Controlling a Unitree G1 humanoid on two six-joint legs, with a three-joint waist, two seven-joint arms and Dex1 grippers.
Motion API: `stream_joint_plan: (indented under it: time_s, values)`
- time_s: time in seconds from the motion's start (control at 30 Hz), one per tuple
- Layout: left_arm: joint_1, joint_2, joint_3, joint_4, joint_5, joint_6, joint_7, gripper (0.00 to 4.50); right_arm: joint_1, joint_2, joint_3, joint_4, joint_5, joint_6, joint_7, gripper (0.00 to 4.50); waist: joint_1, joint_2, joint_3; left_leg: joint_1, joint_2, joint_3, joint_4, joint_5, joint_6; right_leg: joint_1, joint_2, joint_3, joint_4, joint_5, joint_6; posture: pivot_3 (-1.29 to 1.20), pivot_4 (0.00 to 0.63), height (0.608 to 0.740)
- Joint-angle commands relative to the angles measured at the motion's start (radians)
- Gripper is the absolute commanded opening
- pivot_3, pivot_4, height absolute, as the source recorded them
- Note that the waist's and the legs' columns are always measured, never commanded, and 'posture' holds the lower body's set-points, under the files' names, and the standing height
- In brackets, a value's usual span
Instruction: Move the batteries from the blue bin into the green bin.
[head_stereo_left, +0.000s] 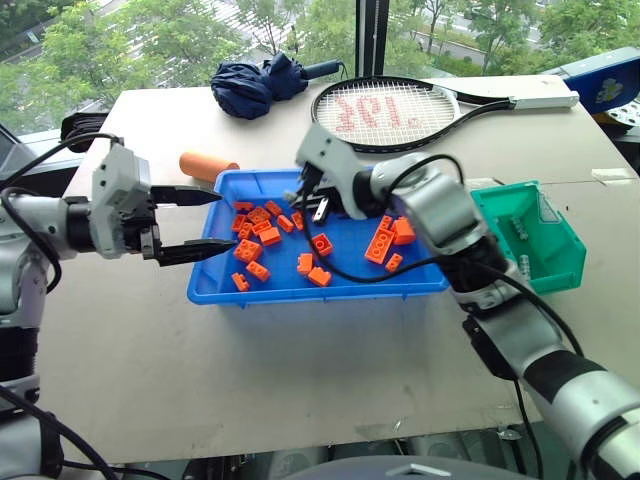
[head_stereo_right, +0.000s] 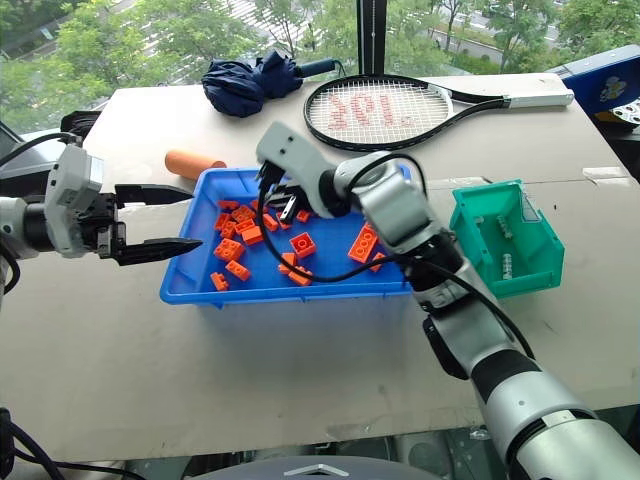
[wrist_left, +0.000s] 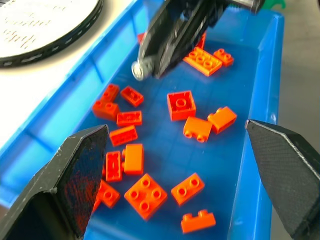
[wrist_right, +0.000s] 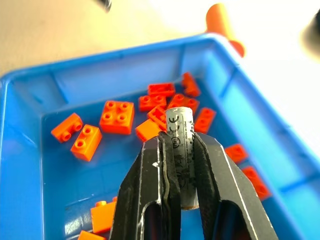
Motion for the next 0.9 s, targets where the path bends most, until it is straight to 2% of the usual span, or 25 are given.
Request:
stream_joint_plan:
  time_s: [0.03, 0.2, 0.33, 0.47, 0.6, 0.7, 0.8, 0.83, 0.9]
  values:
    - [-0.072, -0.035, -0.031, -0.077, -0.044, 0.032, 0.014, 4.5, 0.048, -0.116, -0.127, -0.234, 0.052, 0.158, -0.035, 0.05, 0.012, 0.0, 0.0, 0.0, 0.0, 0.0, 0.0, 0.0, 0.0, 0.0, 0.0, 0.0, 0.0, 0.0, 0.0, 0.0, 0.15, 0.74]
    - [-0.193, -0.14, -0.126, -0.135, -0.069, 0.07, 0.039, 4.5, 0.186, -0.399, -0.309, -0.442, 0.074, 0.317, -0.069, 0.05, 0.029, 0.0, 0.0, -0.001, -0.003, 0.0, 0.002, 0.0, 0.001, 0.001, 0.0, -0.002, -0.001, 0.0, 0.0, 0.0, 0.15, 0.74]
    - [-0.269, -0.216, -0.19, -0.145, -0.065, 0.082, 0.044, 4.5, 0.348, -0.601, -0.446, -0.521, 0.085, 0.379, -0.079, 0.05, 0.039, 0.0, 0.0, -0.001, -0.003, 0.002, 0.004, -0.003, 0.006, 0.003, 0.002, -0.001, -0.001, 0.0, 0.001, 0.0, 0.15, 0.74]
    - [-0.318, -0.277, -0.218, -0.134, -0.066, 0.074, 0.046, 4.5, 0.495, -0.693, -0.567, -0.531, 0.101, 0.384, -0.097, 0.05, 0.034, 0.0, 0.0, 0.0, 0.0, 0.005, 0.006, -0.003, 0.007, 0.004, 0.006, 0.003, 0.0, 0.0, 0.001, 0.0, 0.15, 0.74]
    - [-0.338, -0.307, -0.23, -0.121, -0.058, 0.059, 0.032, 4.5, 0.626, -0.713, -0.628, -0.502, 0.113, 0.343, -0.118, 0.05, 0.033, 0.0, 0.0, 0.002, 0.002, 0.006, 0.007, -0.003, 0.007, 0.005, 0.008, 0.004, 0.0, 0.0, 0.0, 0.0, 0.15, 0.74]
    - [-0.338, -0.316, -0.233, -0.115, -0.054, 0.055, 0.03, 4.5, 0.67, -0.71, -0.646, -0.478, 0.129, 0.292, -0.131, 1.35, 0.036, 0.0, 0.0, 0.002, 0.002, 0.006, 0.007, -0.003, 0.007, 0.005, 0.008, 0.004, 0.0, 0.0, 0.0, 0.0, 0.15, 0.74]
    - [-0.321, -0.308, -0.227, -0.108, -0.048, 0.041, 0.018, 4.5, 0.657, -0.703, -0.667, -0.472, 0.146, 0.273, -0.155, 2.87, 0.038, 0.0, 0.0, 0.002, 0.002, 0.006, 0.009, -0.003, 0.007, 0.005, 0.008, 0.004, 0.0, 0.0, 0.0, 0.0, 0.15, 0.74]
    - [-0.312, -0.304, -0.225, -0.105, -0.045, 0.035, 0.013, 4.5, 0.655, -0.707, -0.673, -0.471, 0.152, 0.271, -0.158, 3.24, 0.039, 0.0, 0.0, 0.002, 0.002, 0.006, 0.009, -0.003, 0.007, 0.005, 0.008, 0.004, 0.0, 0.0, 0.0, 0.0, 0.15, 0.74]
    - [-0.292, -0.296, -0.221, -0.104, -0.042, 0.034, 0.005, 4.5, 0.657, -0.711, -0.689, -0.473, 0.176, 0.265, -0.153, 4.34, 0.04, 0.0, 0.0, 0.002, 0.002, 0.005, 0.009, -0.003, 0.007, 0.006, 0.008, 0.003, 0.0, 0.0, 0.0, 0.0, 0.15, 0.74]
